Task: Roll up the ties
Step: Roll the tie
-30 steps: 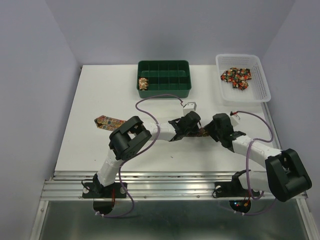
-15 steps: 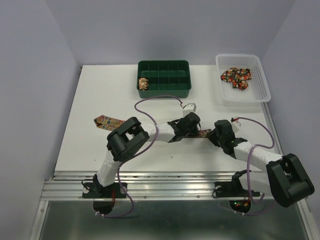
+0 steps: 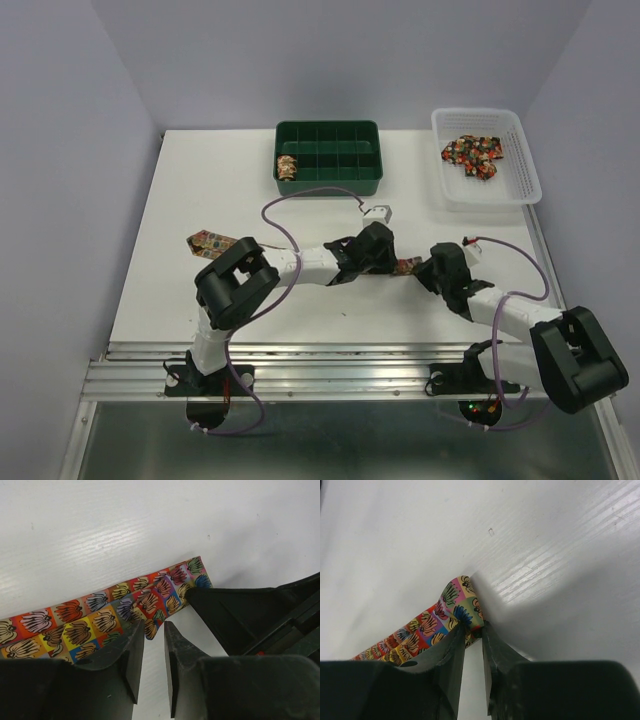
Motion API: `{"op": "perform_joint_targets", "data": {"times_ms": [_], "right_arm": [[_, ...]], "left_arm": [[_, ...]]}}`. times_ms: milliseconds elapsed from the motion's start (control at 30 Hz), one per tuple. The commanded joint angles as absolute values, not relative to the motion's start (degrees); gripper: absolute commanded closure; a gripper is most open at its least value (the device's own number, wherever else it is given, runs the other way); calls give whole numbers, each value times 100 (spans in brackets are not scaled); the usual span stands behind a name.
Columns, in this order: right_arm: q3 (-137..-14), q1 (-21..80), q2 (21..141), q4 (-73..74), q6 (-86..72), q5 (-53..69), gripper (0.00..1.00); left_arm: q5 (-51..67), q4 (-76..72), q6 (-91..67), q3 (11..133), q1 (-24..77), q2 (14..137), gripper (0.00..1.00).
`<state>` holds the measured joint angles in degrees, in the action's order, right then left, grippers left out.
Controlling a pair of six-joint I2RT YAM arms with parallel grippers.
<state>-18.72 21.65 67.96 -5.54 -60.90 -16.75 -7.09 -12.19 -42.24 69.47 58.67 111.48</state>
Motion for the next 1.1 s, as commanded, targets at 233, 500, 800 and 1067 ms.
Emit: {"op": "perform_joint_targets", "data": {"times_ms": [233,500,800,1067], "right_arm": [[-1494,2127,6592,-668,-6320,-1705,74],[-1441,2127,6548,-685,-6284,-1644,74],[-1485,2118,6785,-782,-6179,-1521,74],[-1696,2127,6215,-317,-5942,-1564,60]], "left_arm": [[-579,-1152,-4175,7039,5897,11311,59],[-580,-993,-4184,7409,5889,11636,54],[-589,-984,-4184,7462,5889,11646,85],[-466,-984,-4061,7664,5889,11680,100]]}}
